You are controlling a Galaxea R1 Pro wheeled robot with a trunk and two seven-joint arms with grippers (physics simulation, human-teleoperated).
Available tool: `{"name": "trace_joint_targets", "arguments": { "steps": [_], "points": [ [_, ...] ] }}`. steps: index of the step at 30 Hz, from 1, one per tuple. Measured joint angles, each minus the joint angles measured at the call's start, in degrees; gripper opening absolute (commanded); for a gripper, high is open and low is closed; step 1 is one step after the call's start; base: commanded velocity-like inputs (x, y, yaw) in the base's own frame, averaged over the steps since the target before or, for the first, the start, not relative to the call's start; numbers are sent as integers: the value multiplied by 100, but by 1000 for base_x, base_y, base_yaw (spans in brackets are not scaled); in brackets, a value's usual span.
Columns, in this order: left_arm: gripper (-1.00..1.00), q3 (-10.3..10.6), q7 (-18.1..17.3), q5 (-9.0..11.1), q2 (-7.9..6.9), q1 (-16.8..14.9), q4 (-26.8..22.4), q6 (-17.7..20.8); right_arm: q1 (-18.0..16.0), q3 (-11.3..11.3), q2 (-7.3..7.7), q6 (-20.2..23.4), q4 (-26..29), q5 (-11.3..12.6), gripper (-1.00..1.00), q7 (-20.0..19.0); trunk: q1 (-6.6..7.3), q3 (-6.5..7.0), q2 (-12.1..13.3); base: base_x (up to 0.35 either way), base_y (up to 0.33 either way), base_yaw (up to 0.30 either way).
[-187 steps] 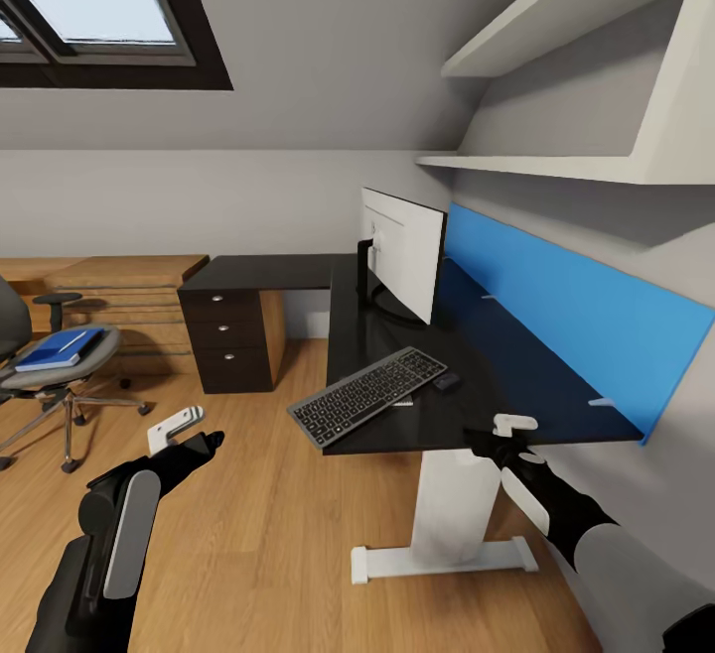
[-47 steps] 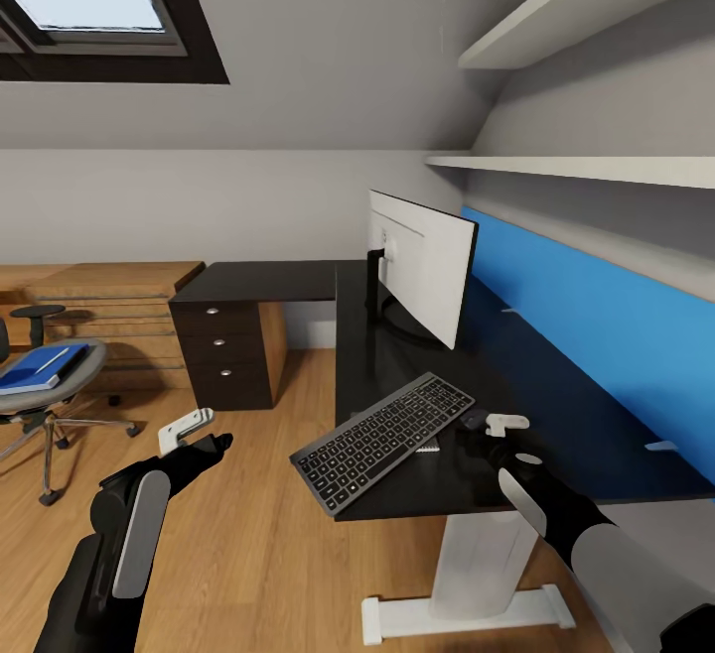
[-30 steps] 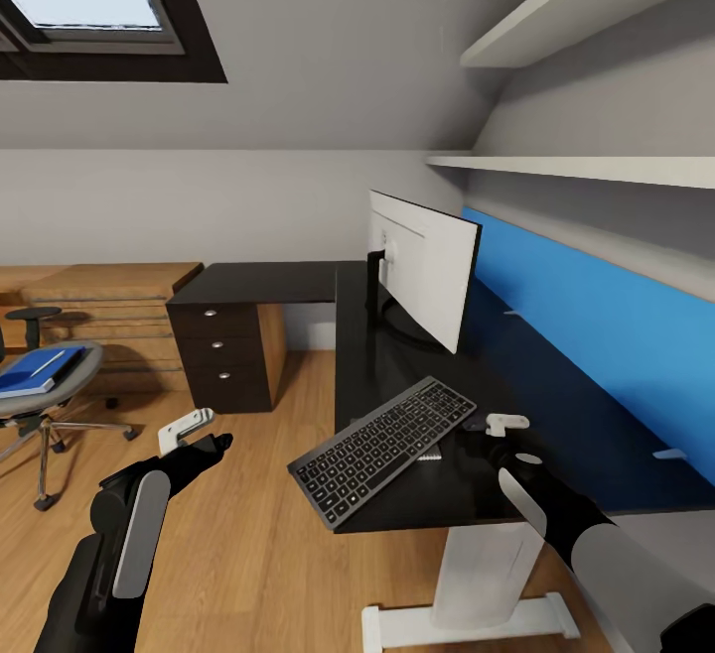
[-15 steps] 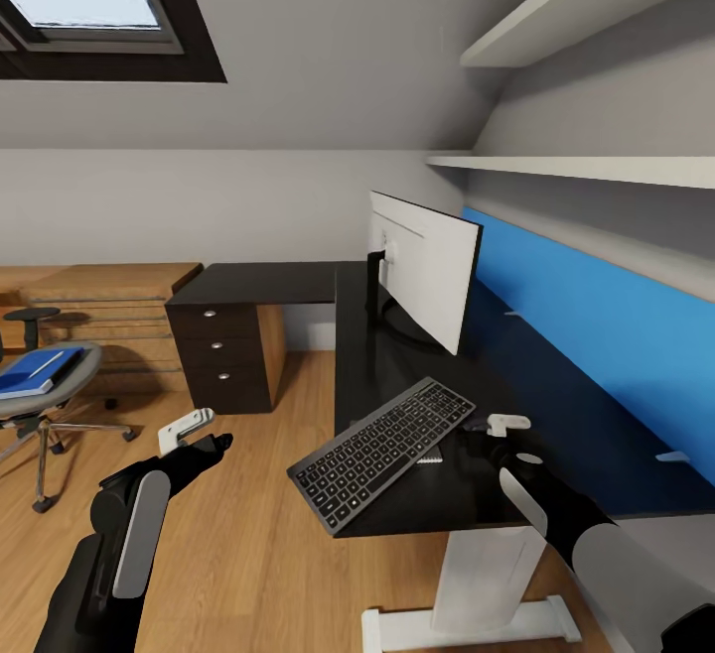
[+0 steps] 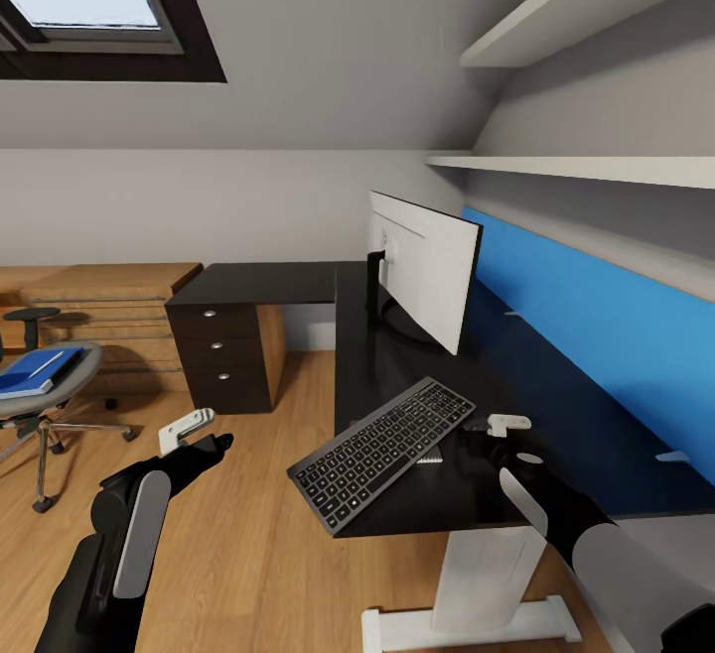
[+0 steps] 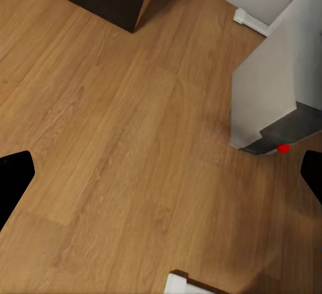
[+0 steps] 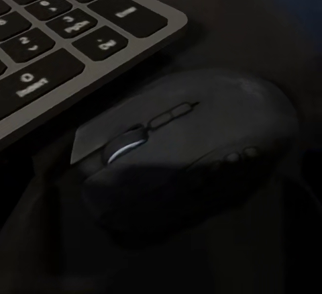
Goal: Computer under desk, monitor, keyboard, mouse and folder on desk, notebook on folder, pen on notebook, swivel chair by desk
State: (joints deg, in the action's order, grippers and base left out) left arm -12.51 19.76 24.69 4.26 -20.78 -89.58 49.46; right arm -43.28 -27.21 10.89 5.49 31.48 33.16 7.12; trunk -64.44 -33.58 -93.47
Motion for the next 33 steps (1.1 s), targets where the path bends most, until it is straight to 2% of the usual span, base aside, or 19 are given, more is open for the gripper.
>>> {"name": "trace_joint_targets", "arguments": {
  "steps": [6,12,33],
  "points": [
    [100,7,-4,0,2,0,0,-6,0,0,-5,0,-6,0,100,0,1,0,0,47,0,0],
    [100,152,7,2,3,0,9,0,0,0,-1,0,-4,0,100,0,0,0,0,17,0,0],
    [100,169,1,2,5,0,17,-8,0,7,9,0,0,0,100,0,0,0,0,0,0,0]
  ]
}}
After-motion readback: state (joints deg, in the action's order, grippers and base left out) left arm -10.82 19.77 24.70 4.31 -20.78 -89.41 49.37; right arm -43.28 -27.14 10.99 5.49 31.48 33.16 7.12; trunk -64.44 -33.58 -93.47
